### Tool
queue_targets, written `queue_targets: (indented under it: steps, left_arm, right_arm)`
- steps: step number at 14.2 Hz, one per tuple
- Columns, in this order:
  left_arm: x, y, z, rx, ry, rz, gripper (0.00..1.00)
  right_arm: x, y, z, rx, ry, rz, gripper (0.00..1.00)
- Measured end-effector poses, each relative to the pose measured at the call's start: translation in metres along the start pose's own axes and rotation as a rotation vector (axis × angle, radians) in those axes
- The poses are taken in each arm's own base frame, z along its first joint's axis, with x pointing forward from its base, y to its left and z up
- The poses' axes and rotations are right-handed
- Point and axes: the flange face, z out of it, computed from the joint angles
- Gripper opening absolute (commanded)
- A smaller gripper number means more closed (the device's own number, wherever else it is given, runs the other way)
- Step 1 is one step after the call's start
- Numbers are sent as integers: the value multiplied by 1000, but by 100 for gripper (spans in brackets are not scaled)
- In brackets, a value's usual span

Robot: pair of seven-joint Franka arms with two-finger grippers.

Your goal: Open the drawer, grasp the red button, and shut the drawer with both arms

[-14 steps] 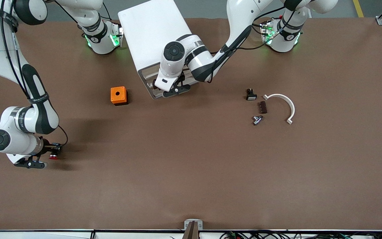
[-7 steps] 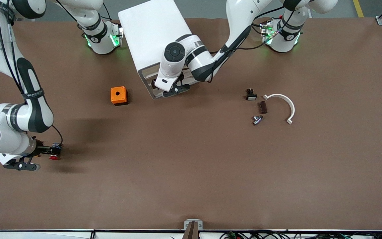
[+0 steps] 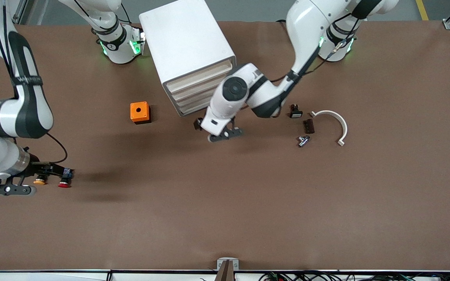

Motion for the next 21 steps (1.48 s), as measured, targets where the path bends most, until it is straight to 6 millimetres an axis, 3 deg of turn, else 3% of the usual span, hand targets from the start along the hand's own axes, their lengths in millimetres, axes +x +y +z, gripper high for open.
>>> queue_targets:
  steps: [3,7,11,13,16,19,21]
  left_arm:
    - [73,-45,-31,0,19,45,100]
    - [125,-88,-71,15,42,112,100]
    - [163,-129,-97,91,79,171,100]
    - [182,-156,-121,117,68,203,100]
    - [205,-199,-176,139,63,259,100]
    - [209,-228,-234,178,92,252,100]
    - [204,-242,-266,204,92,256,100]
  right_arm:
    - [-15,-4,-57,33,-3,20,100]
    - [-23,4,-99,46,-29,42,100]
    - [-30,13,-134,45,-80,57,100]
    - [-35,19,-152,43,-76,67,100]
    - [-42,23,-169,39,-69,64,100]
    - [-47,34,-173,75,-70,-6,100]
    - [-52,53,-171,89,-81,-29,100]
